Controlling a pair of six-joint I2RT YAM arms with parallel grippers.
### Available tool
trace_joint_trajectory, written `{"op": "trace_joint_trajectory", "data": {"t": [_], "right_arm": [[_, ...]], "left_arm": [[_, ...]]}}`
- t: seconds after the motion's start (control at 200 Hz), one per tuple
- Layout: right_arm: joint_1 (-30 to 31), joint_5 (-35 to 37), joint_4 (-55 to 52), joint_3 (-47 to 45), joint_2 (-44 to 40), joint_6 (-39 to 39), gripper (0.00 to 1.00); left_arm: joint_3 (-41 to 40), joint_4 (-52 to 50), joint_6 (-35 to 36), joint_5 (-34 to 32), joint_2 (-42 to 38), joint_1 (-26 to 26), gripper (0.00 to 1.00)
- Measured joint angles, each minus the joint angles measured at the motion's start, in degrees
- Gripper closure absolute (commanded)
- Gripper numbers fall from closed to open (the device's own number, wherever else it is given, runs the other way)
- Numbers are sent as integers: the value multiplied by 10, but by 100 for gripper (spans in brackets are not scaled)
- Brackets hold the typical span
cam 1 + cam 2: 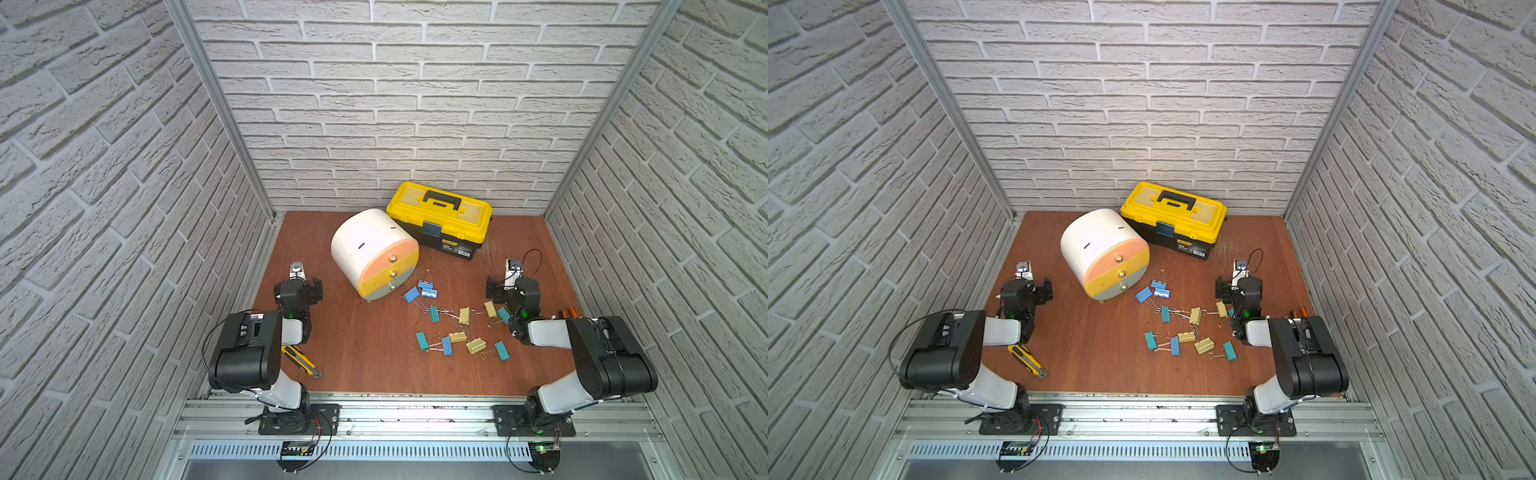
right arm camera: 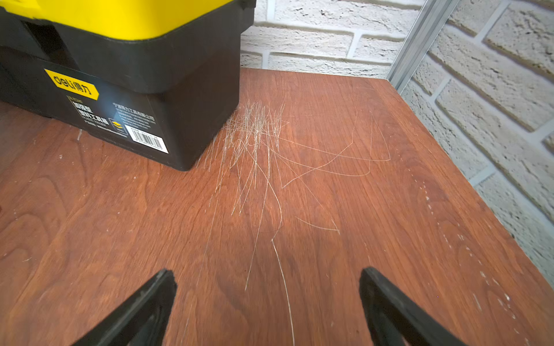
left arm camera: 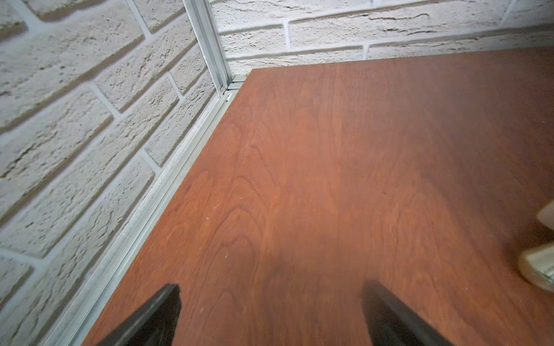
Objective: Put the binder clips in the drawer according to color
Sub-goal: Open the drawer in the storage box.
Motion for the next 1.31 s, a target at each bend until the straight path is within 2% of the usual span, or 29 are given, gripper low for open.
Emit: {"op": "trace_joint_trajectory", "data": {"t": [0.82, 0.91, 1.015, 1.1, 1.18, 1.23, 1.305], "right_arm": [[0, 9, -21, 0, -17, 7, 1], [-1, 17, -64, 0, -69, 14, 1], [-1, 33, -133, 5, -166, 44, 1], [-4, 89, -264, 55, -245, 129, 1], [-15, 135, -389, 128, -281, 205, 1], [-19, 147, -445, 162, -295, 237, 0], [-25, 148, -513, 190, -315, 275, 6]], "left_arm": [[1, -16, -1, 1, -9, 0, 1], [21, -82, -1, -10, -35, -5, 1], [95, -213, -14, -32, -82, -7, 1], [159, -301, -35, -35, -123, -7, 2], [210, -387, -80, -36, -168, -7, 2], [241, -445, -115, -36, -192, -7, 2], [285, -523, -163, -24, -219, -6, 2]]}}
